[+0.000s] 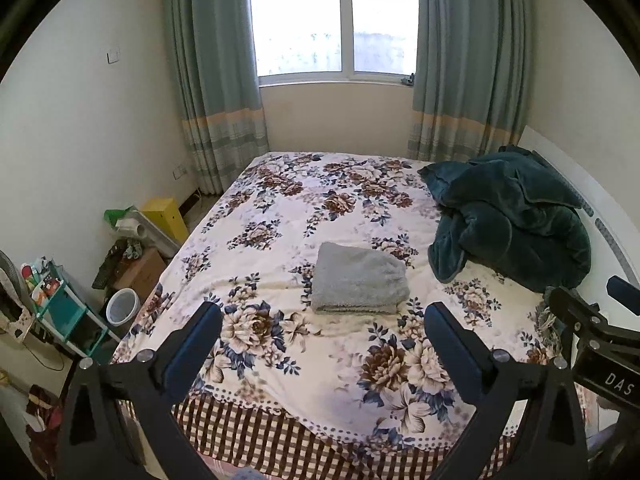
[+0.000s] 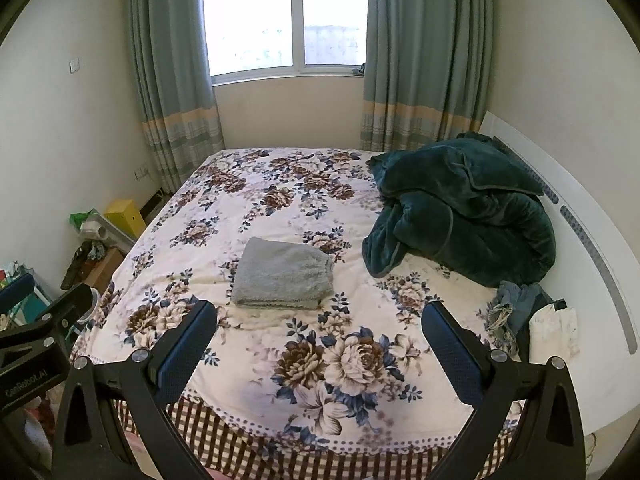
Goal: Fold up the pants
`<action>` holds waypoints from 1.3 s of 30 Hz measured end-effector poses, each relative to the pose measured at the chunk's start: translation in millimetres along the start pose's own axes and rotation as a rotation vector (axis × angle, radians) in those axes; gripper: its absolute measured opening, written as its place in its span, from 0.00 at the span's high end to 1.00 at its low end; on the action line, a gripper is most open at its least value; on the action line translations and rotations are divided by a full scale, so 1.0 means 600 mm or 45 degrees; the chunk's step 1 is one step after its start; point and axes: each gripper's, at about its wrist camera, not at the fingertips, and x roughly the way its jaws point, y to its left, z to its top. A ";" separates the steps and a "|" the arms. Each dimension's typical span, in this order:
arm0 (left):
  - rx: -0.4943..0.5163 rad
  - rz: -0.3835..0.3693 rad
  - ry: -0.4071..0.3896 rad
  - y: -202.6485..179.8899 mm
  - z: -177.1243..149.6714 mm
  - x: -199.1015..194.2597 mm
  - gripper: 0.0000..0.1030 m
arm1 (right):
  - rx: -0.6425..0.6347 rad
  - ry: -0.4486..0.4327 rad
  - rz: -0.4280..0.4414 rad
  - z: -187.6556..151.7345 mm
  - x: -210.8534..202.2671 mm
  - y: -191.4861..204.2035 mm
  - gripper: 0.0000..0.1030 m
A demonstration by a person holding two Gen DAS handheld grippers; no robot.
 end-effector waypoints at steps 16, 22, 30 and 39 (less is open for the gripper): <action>0.010 0.014 -0.006 0.004 0.005 -0.004 0.00 | 0.011 0.012 0.014 0.010 0.003 0.005 0.00; 0.011 0.018 -0.006 0.005 0.005 -0.005 0.00 | 0.013 0.013 0.020 0.013 0.001 0.008 0.00; 0.015 0.010 -0.007 0.005 0.007 -0.002 0.00 | 0.012 0.013 0.020 0.013 0.003 0.011 0.00; 0.023 0.004 -0.009 0.005 0.010 0.001 0.00 | 0.014 0.015 0.021 0.016 0.006 0.012 0.00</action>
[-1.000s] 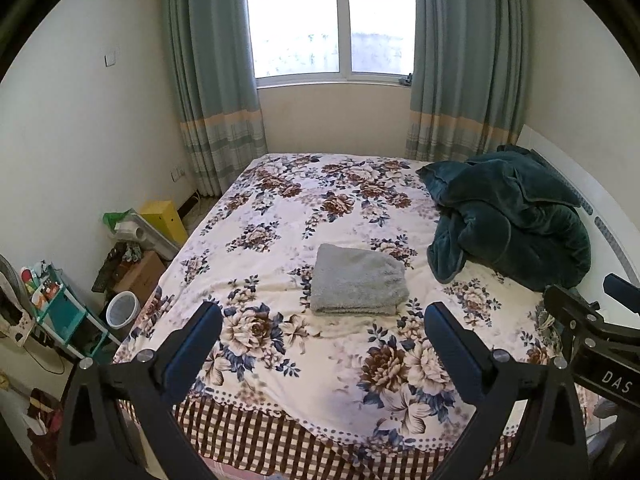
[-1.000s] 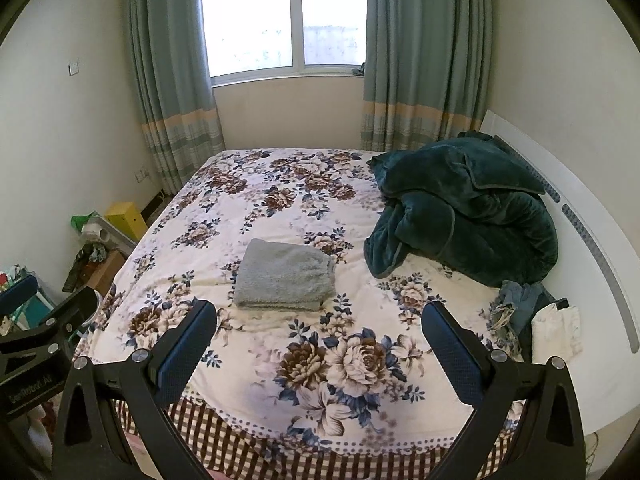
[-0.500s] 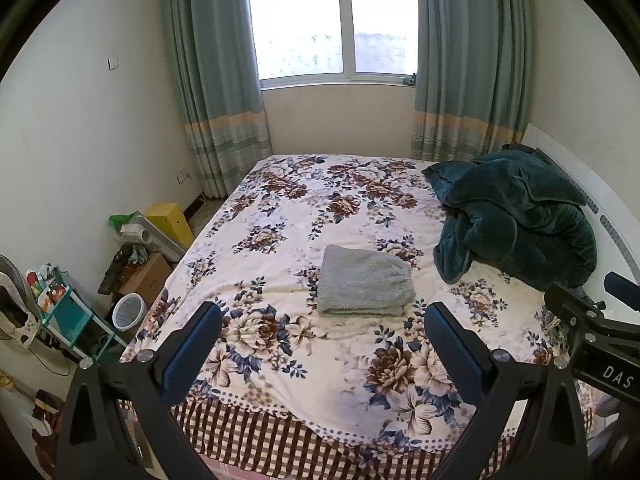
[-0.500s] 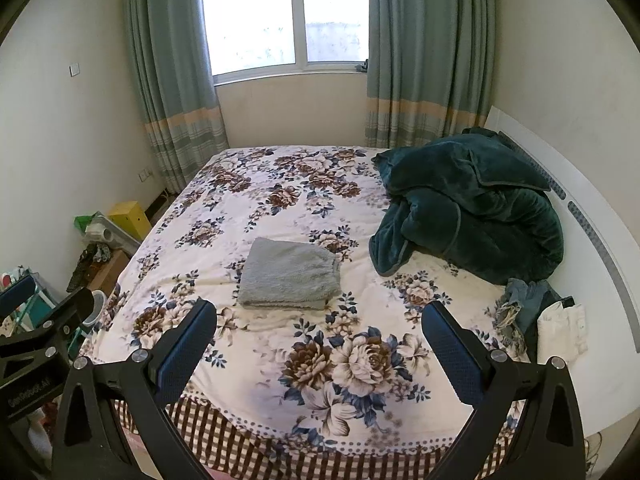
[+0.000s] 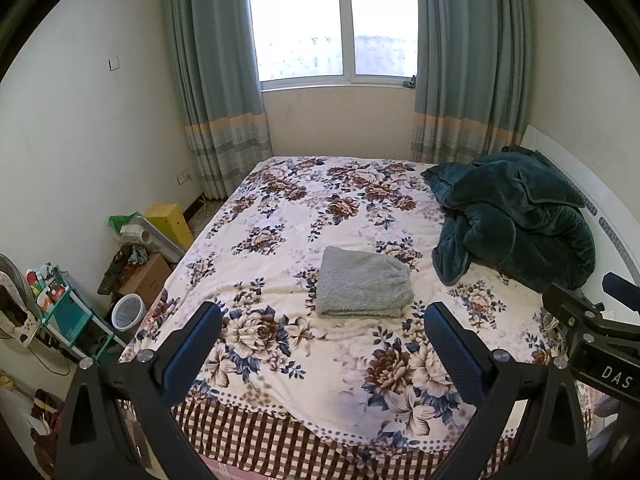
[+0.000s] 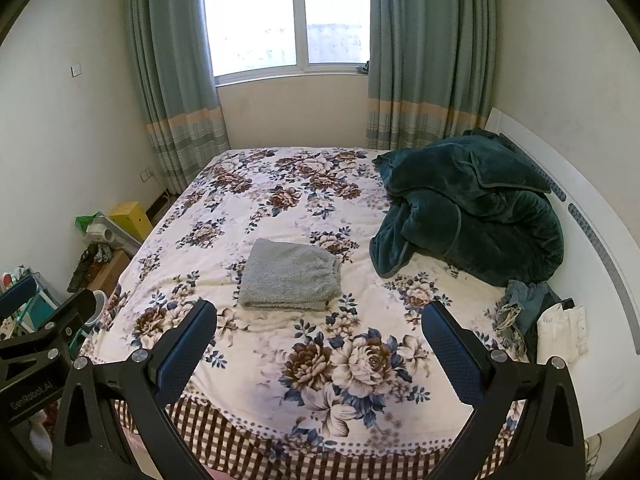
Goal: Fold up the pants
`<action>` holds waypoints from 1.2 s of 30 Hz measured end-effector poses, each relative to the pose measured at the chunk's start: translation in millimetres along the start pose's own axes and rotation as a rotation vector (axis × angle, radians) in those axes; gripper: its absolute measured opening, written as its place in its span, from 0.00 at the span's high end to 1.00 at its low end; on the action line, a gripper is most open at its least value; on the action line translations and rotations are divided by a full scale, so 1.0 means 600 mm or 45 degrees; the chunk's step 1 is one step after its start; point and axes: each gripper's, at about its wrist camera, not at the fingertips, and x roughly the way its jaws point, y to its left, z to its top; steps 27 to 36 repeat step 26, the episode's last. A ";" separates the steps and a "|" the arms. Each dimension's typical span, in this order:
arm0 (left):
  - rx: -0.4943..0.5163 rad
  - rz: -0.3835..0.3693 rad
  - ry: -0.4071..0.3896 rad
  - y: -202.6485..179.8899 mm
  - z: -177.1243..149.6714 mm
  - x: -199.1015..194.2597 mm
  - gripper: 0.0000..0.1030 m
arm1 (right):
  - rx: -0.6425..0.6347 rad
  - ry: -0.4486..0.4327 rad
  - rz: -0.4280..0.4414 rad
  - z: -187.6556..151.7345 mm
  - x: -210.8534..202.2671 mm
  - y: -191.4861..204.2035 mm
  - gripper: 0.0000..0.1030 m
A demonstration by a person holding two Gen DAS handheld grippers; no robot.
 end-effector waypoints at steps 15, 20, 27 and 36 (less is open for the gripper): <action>0.003 0.007 -0.008 0.009 0.014 -0.004 0.00 | -0.008 -0.014 -0.003 0.006 0.001 0.017 0.00; 0.002 0.008 -0.010 0.006 0.011 -0.004 0.00 | 0.002 -0.011 -0.003 0.002 0.000 0.015 0.00; 0.000 0.013 -0.019 0.012 0.026 -0.007 0.00 | 0.001 -0.006 -0.004 0.005 -0.001 0.021 0.00; 0.000 0.013 -0.019 0.012 0.026 -0.007 0.00 | 0.001 -0.006 -0.004 0.005 -0.001 0.021 0.00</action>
